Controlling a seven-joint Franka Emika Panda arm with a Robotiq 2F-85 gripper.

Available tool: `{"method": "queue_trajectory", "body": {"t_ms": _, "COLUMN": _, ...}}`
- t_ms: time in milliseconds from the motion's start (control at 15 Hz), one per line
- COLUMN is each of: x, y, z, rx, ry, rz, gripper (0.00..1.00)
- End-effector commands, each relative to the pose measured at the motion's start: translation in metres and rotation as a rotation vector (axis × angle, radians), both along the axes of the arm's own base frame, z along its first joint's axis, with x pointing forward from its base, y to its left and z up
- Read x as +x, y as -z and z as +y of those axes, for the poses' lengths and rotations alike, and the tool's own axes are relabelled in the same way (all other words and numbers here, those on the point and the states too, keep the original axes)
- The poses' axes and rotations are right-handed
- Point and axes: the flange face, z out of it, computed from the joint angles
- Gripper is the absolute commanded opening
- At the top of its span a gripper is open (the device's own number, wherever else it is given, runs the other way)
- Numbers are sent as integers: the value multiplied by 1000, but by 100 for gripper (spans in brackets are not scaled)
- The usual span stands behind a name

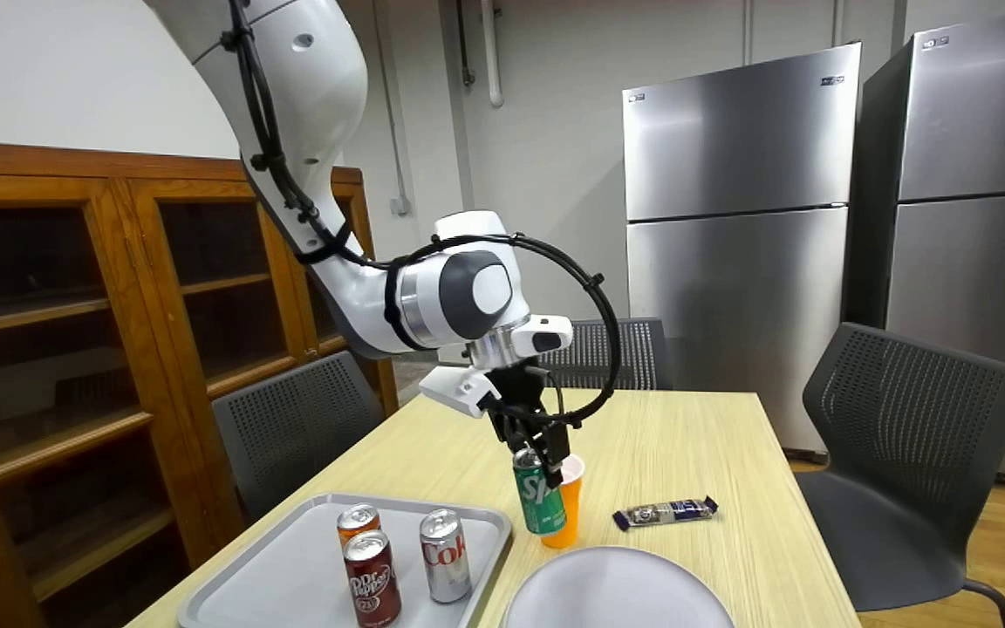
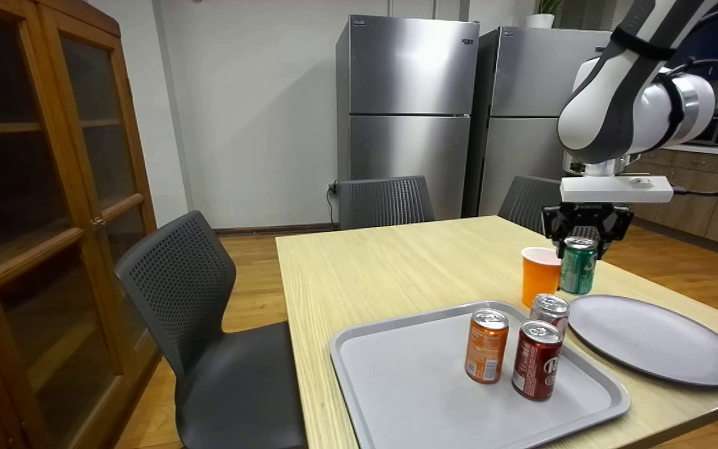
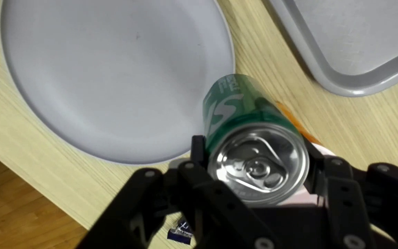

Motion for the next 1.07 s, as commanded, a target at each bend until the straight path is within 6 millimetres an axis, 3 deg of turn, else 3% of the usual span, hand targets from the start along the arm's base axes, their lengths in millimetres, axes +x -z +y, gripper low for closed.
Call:
{"method": "queue_trajectory", "body": {"t_ms": 0, "x": -12, "y": -10, "z": -14, "rx": 2, "ry": 1, "rz": 20, "gripper": 38}}
{"method": "queue_trajectory", "body": {"t_ms": 400, "x": -21, "y": -7, "z": -23, "rx": -6, "ry": 31, "rz": 32, "gripper": 38}}
{"method": "queue_trajectory", "body": {"t_ms": 1000, "x": -31, "y": 0, "z": -60, "rx": -5, "ry": 124, "rz": 53, "gripper": 38}}
